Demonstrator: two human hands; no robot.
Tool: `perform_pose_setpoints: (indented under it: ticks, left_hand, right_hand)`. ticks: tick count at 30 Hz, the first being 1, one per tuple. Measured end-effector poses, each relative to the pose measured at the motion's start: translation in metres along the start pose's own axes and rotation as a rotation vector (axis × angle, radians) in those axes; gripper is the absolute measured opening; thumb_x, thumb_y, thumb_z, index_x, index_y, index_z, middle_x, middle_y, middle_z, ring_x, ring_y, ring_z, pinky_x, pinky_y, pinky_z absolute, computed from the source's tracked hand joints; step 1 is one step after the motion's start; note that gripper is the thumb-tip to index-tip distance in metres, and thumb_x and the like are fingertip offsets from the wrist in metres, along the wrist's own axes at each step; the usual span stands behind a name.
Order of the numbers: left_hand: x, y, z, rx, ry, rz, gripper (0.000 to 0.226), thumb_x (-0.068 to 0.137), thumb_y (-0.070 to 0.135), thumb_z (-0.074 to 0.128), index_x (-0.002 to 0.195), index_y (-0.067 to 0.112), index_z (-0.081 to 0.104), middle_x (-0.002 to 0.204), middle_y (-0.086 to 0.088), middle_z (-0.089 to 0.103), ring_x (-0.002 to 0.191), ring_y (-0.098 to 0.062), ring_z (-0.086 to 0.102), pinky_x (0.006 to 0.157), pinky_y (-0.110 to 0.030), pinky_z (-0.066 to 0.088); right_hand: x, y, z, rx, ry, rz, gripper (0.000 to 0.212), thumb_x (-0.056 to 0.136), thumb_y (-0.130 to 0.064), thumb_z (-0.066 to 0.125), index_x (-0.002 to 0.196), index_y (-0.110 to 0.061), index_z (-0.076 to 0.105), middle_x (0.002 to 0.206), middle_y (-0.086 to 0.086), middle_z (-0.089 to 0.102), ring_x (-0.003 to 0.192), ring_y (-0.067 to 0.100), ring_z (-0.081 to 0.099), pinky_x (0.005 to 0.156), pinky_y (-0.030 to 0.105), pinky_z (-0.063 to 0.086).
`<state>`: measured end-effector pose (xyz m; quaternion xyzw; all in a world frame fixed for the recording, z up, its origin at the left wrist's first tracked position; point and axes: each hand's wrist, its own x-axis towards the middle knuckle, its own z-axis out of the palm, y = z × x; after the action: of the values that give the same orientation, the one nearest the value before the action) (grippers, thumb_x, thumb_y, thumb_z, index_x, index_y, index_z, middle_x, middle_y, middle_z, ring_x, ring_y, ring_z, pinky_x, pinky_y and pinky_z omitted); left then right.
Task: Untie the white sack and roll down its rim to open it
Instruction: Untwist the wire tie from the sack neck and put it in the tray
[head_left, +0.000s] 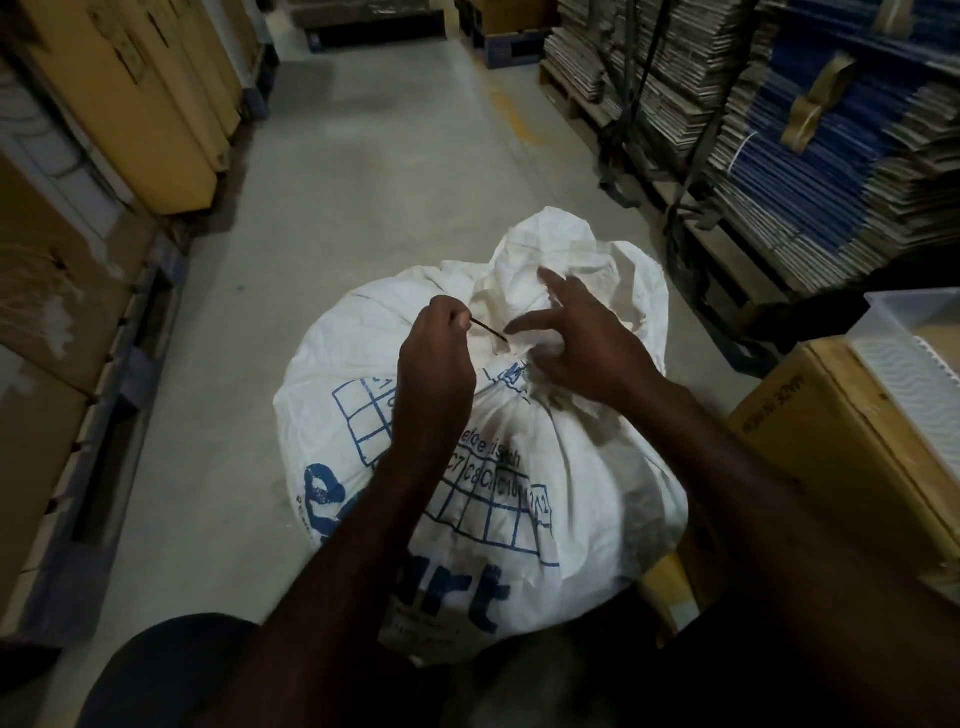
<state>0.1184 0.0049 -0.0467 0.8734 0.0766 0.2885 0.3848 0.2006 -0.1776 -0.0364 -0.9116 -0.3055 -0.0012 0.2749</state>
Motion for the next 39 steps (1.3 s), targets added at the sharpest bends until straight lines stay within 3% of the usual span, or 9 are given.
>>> perform_pose_setpoints:
  ticks: [3, 6, 11, 14, 19, 23, 29, 35, 39]
  left_hand:
    - [-0.007, 0.007, -0.019, -0.012, 0.038, 0.027, 0.016, 0.112, 0.009, 0.047, 0.102, 0.014, 0.058, 0.09, 0.001, 0.063, 0.084, -0.02, 0.057, 0.075, -0.035, 0.043]
    - [-0.014, 0.018, -0.04, -0.031, 0.059, 0.063, 0.016, 0.112, 0.01, 0.049, 0.104, 0.013, 0.063, 0.092, 0.003, 0.067, 0.086, -0.019, 0.063, 0.08, -0.033, 0.048]
    - [-0.024, 0.038, -0.072, -0.068, 0.085, 0.202, 0.015, 0.109, 0.002, 0.057, 0.106, 0.007, 0.071, 0.099, 0.004, 0.072, 0.094, -0.011, 0.066, 0.086, -0.019, 0.048]
    - [-0.03, 0.042, -0.085, -0.117, 0.084, 0.214, 0.015, 0.108, 0.003, 0.058, 0.108, 0.009, 0.072, 0.102, 0.007, 0.073, 0.099, -0.008, 0.069, 0.09, -0.018, 0.048]
    - [-0.036, 0.046, -0.091, -0.207, 0.076, 0.127, 0.018, 0.109, 0.004, 0.057, 0.11, 0.016, 0.071, 0.101, 0.01, 0.076, 0.102, -0.013, 0.074, 0.09, -0.021, 0.052]
    - [-0.044, 0.057, -0.085, -0.235, 0.032, 0.18, 0.017, 0.111, 0.005, 0.055, 0.113, 0.011, 0.071, 0.107, 0.005, 0.076, 0.107, -0.014, 0.073, 0.094, -0.028, 0.055]
    - [-0.053, 0.08, -0.059, -0.095, -0.026, 0.328, 0.038, 0.111, 0.013, 0.061, 0.149, 0.012, 0.061, 0.147, -0.001, 0.065, 0.141, -0.017, 0.057, 0.12, -0.026, 0.041]
    - [-0.061, 0.097, -0.02, 0.168, -0.096, 0.513, 0.061, 0.105, 0.02, 0.067, 0.162, 0.016, 0.047, 0.169, -0.007, 0.045, 0.155, -0.032, 0.043, 0.126, -0.054, 0.035]
    - [-0.077, 0.109, 0.009, 0.285, -0.157, 0.587, 0.065, 0.104, 0.033, 0.067, 0.164, 0.021, 0.044, 0.175, -0.009, 0.035, 0.16, -0.034, 0.033, 0.126, -0.061, 0.032]
  right_hand:
    - [-0.006, -0.025, -0.002, -0.097, 0.188, -0.093, 0.033, 0.09, -0.021, 0.077, 0.122, -0.031, 0.076, 0.168, 0.014, 0.032, 0.158, 0.043, 0.019, 0.121, 0.056, 0.035]
    - [-0.012, -0.046, -0.002, -0.078, 0.379, -0.223, 0.036, 0.092, -0.012, 0.074, 0.127, -0.023, 0.074, 0.167, 0.014, 0.036, 0.158, 0.038, 0.025, 0.123, 0.052, 0.035]
    - [-0.032, -0.076, -0.002, 0.077, 0.264, -0.283, 0.042, 0.104, -0.017, 0.064, 0.146, -0.015, 0.06, 0.153, 0.004, 0.057, 0.146, 0.022, 0.048, 0.12, 0.045, 0.041]
    - [-0.044, -0.082, -0.009, 0.101, 0.257, -0.231, 0.029, 0.106, -0.028, 0.059, 0.133, -0.026, 0.069, 0.113, -0.001, 0.077, 0.104, 0.021, 0.073, 0.089, 0.048, 0.057]
    - [-0.069, -0.09, -0.024, 0.37, 0.254, -0.075, 0.023, 0.1, -0.029, 0.071, 0.121, -0.024, 0.078, 0.093, -0.009, 0.081, 0.086, 0.004, 0.075, 0.083, 0.034, 0.06]
    - [-0.088, -0.086, -0.038, 0.527, 0.284, 0.033, 0.016, 0.093, -0.018, 0.08, 0.109, -0.018, 0.081, 0.082, -0.007, 0.08, 0.072, 0.007, 0.075, 0.07, 0.029, 0.059]
    - [-0.13, -0.074, -0.066, 0.413, 0.42, 0.031, 0.019, 0.091, -0.021, 0.083, 0.108, -0.014, 0.082, 0.092, -0.006, 0.081, 0.081, 0.006, 0.076, 0.077, 0.031, 0.062]
    - [-0.168, -0.057, -0.099, 0.097, 0.628, 0.094, 0.013, 0.094, -0.032, 0.078, 0.105, -0.027, 0.082, 0.094, -0.014, 0.08, 0.076, 0.003, 0.071, 0.075, 0.036, 0.059]
    - [-0.196, -0.032, -0.128, -0.137, 0.768, 0.142, 0.012, 0.092, -0.026, 0.078, 0.102, -0.021, 0.083, 0.104, -0.007, 0.079, 0.099, 0.016, 0.069, 0.09, 0.043, 0.054]
